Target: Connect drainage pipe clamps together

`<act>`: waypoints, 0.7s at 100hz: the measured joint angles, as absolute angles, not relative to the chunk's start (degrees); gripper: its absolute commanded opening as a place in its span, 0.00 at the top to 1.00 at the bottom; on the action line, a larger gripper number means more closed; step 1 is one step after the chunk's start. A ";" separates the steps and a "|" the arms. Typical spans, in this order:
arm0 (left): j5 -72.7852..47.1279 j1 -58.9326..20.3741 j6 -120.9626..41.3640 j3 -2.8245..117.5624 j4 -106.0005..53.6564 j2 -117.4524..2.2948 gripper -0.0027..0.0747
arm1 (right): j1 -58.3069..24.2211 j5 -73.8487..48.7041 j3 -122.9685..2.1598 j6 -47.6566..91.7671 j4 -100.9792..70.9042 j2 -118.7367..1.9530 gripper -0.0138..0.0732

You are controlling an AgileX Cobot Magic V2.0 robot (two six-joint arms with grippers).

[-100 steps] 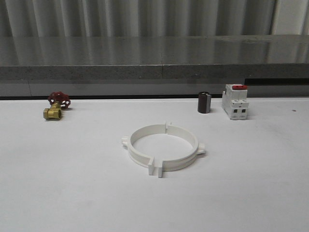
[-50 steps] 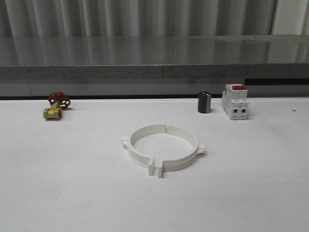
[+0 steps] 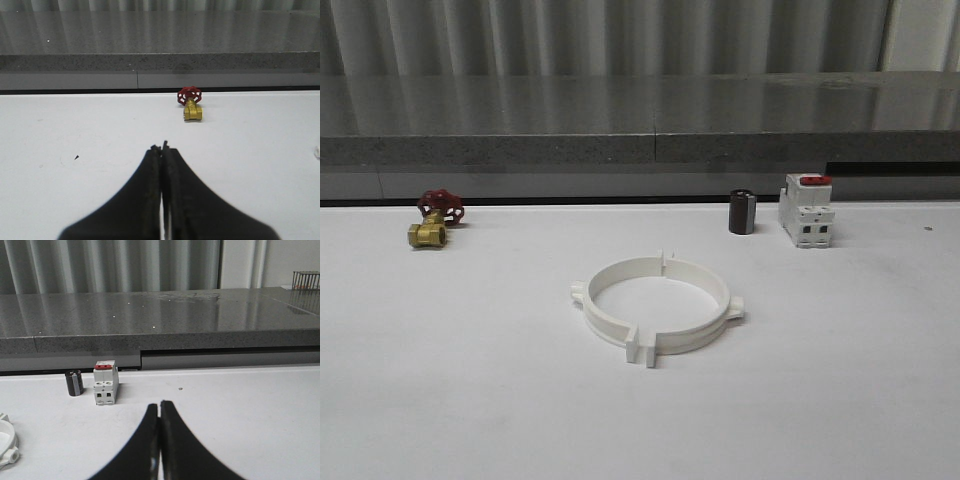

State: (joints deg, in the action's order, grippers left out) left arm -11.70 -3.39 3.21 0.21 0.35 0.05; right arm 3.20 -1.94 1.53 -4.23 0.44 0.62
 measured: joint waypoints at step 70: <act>-8.91 -3.03 2.78 0.21 -0.67 0.32 0.99 | 3.20 -1.81 1.53 -4.23 0.34 0.62 0.92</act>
